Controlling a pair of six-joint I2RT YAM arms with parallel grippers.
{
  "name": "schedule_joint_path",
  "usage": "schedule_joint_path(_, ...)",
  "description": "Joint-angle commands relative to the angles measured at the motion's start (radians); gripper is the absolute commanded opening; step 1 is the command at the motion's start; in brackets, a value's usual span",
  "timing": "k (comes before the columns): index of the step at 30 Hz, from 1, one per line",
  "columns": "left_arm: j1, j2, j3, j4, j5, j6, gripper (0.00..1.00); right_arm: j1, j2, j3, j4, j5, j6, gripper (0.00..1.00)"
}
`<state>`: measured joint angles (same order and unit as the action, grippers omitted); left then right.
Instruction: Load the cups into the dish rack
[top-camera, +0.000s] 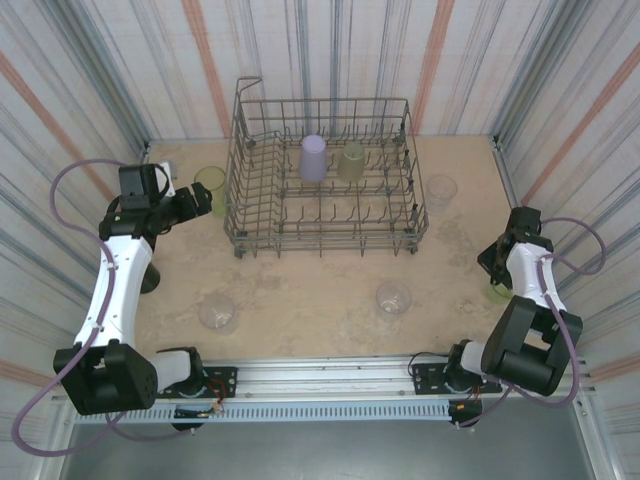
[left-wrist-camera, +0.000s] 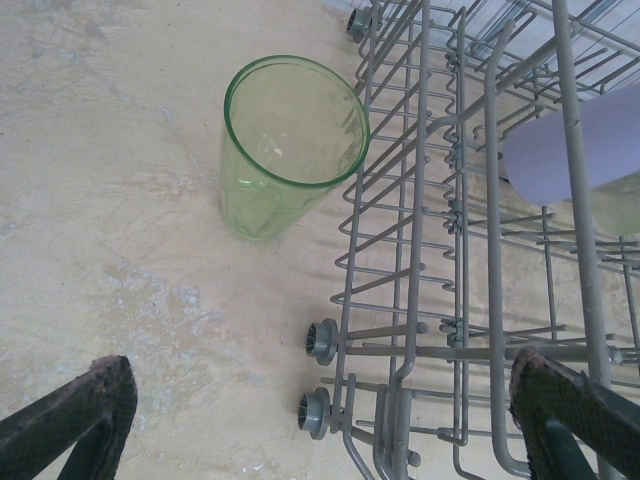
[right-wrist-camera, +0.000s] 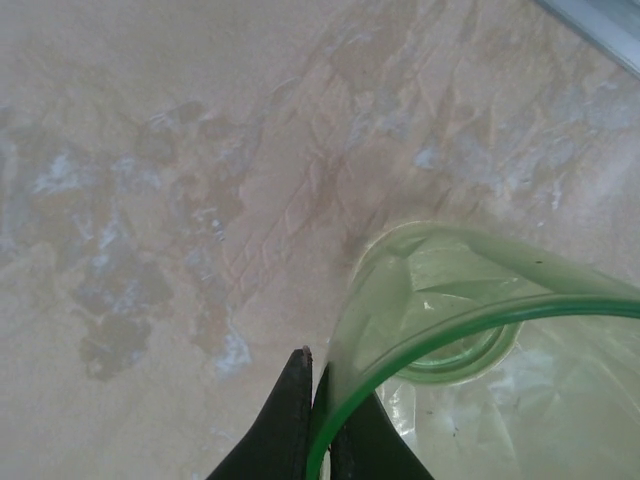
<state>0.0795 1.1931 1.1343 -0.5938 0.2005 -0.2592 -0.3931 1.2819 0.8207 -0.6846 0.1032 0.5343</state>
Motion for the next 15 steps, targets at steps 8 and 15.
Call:
schedule_joint_path(8, -0.006, 0.003, 0.006, -0.024, -0.036, -0.002, 0.99, 0.030, -0.044, 0.156, -0.042, -0.126, 0.003, 0.00)
schedule_joint_path(15, -0.004, -0.059, 0.049, -0.126, -0.043, -0.016, 0.99, 0.106, -0.020, 0.291, -0.051, -0.172, 0.001, 0.00)
